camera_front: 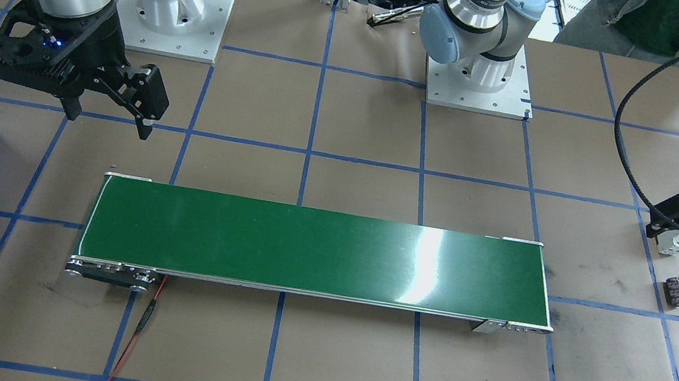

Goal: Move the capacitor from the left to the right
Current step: 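Move the left gripper outward and down toward the black capacitor on the table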

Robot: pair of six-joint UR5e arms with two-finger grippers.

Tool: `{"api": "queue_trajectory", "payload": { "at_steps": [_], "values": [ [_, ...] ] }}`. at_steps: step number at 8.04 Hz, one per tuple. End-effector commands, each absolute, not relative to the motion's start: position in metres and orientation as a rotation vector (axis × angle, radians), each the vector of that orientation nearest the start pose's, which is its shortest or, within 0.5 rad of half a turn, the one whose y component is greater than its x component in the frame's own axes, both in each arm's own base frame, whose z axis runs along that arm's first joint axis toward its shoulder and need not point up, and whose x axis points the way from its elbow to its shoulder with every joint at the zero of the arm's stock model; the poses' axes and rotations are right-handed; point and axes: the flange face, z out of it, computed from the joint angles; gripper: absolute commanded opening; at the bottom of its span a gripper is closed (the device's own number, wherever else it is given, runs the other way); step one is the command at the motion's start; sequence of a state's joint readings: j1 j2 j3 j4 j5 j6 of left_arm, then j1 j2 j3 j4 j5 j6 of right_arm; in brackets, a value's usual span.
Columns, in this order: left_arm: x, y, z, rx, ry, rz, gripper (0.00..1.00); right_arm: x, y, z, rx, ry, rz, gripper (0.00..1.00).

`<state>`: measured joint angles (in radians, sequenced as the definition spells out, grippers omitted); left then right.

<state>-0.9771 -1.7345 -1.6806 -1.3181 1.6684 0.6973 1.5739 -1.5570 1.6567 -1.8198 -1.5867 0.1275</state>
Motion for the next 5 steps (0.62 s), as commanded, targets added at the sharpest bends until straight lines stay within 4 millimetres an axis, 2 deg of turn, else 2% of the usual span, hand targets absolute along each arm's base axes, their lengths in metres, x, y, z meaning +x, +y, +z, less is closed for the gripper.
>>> {"api": "queue_trajectory", "payload": {
  "at_steps": [1,5],
  "values": [
    [0.262,-0.516,0.328,0.217,3.028,0.196,1.00,0.134,-0.509,0.465,0.206,3.128,-0.234,1.00],
    [0.329,-0.517,0.263,0.252,3.007,0.165,1.00,0.133,-0.510,0.465,0.199,3.129,-0.244,1.00]
  ]
}}
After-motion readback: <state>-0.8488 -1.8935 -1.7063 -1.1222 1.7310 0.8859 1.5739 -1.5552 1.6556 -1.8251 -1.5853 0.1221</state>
